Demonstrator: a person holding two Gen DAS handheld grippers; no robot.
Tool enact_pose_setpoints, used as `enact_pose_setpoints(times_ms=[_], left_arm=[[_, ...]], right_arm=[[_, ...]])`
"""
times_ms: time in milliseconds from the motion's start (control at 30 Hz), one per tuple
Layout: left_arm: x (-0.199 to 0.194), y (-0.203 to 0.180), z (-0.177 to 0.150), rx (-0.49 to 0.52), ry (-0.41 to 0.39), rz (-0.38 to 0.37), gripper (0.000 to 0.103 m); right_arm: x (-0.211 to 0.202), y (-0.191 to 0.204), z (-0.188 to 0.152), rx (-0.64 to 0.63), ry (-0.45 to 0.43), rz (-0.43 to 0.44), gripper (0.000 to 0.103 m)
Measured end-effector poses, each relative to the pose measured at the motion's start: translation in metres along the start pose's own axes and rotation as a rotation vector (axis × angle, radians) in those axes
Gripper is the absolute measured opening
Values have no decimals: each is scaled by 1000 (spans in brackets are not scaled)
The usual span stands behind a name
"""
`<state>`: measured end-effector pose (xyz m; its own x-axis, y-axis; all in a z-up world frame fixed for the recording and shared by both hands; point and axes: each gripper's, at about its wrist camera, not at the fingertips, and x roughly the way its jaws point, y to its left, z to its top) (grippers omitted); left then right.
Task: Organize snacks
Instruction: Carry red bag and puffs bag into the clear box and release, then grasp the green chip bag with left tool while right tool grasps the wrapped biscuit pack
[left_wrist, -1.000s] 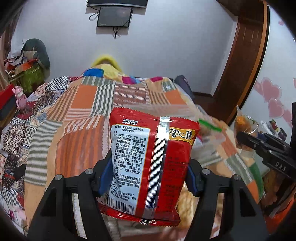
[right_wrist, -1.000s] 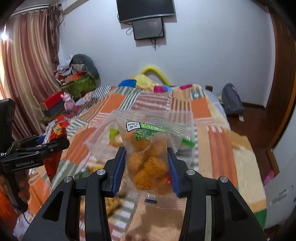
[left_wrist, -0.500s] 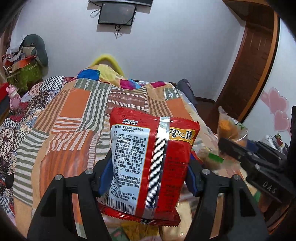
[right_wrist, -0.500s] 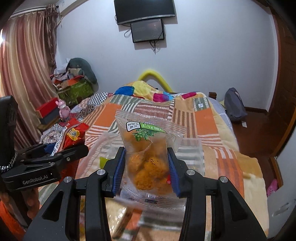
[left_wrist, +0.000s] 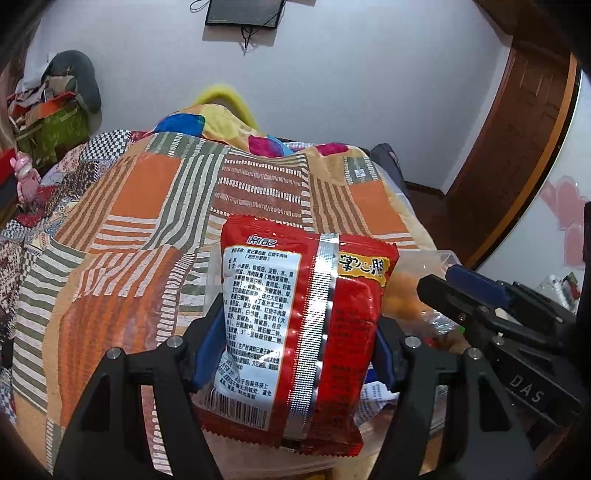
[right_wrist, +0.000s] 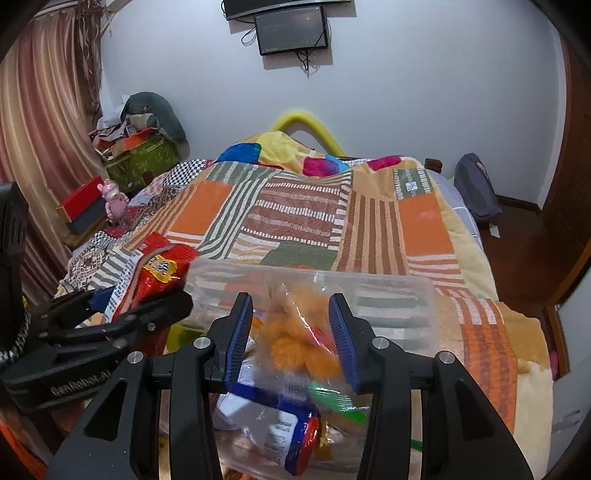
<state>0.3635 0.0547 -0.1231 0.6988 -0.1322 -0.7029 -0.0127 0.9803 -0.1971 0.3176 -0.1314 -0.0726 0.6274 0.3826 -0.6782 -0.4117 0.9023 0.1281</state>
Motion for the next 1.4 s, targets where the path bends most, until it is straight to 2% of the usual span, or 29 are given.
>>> enact_pose_setpoints(times_ms=[200, 400, 500, 567, 700, 1000, 1167, 1400], left_arm=[[-11, 2, -2, -14, 9, -25, 76], [-48, -3, -3, 24, -54, -12, 87], [-68, -3, -6, 35, -70, -12, 88], [-80, -2, -10, 44, -76, -7, 88], [-104, 5, -24, 63, -83, 4, 89], [-133, 33, -76, 91, -17, 47, 90], [-126, 50, -110, 96, 48, 72, 90], [-98, 67, -147, 66, 147, 95, 90]], right_arm=[[-14, 0, 2, 2, -15, 8, 40], [-50, 6, -4, -22, -57, 10, 47], [-66, 11, -10, -29, -69, 18, 49], [-75, 15, -17, -34, -69, 30, 55], [-87, 26, -30, -69, -66, 23, 57], [-88, 50, -70, -83, 6, 47, 65], [-64, 66, -93, -74, 95, 67, 66], [-28, 84, -119, -88, 200, 67, 66]])
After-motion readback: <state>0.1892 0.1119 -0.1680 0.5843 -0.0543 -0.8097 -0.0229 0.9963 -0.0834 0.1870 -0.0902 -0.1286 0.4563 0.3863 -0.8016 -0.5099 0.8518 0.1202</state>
